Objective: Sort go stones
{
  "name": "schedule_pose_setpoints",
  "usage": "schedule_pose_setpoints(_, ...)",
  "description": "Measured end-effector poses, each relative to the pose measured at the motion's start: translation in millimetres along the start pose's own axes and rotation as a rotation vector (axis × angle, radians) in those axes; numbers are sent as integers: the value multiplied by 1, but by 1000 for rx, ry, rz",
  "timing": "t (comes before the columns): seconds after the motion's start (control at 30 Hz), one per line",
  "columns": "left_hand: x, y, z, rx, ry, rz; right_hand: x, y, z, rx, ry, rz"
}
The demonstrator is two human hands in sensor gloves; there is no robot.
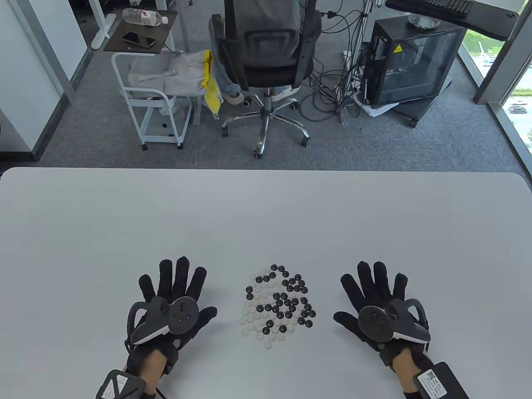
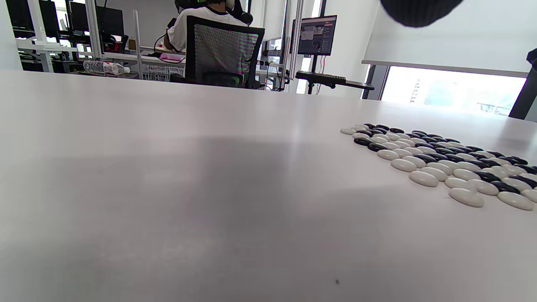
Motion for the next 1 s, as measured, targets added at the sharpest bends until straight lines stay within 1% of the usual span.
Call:
schedule_pose_setpoints(0.83,-1,2,-2,-7,-11,-3,-3,4,3,17,1,-5)
schedule_pose_setpoints(0.93,-2,2,-2,-4,-8,0,-7,11,-1,-61,-12,-57)
schedule_pose_setpoints(1.0,-3,3,-2,2,-9,2,-12,20,-12,-141,-53,-109)
Point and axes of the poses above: the tracker on the back of each hand, its own y axis roughly to the thumb side, its own x axis roughly from the fingertips to the wrist, z = x × y, the point moved 4 cm from there along -x, roughly from the wrist to the fingertips, and after that the axes turned 6 degrees about -x, right-handed, at the moved point
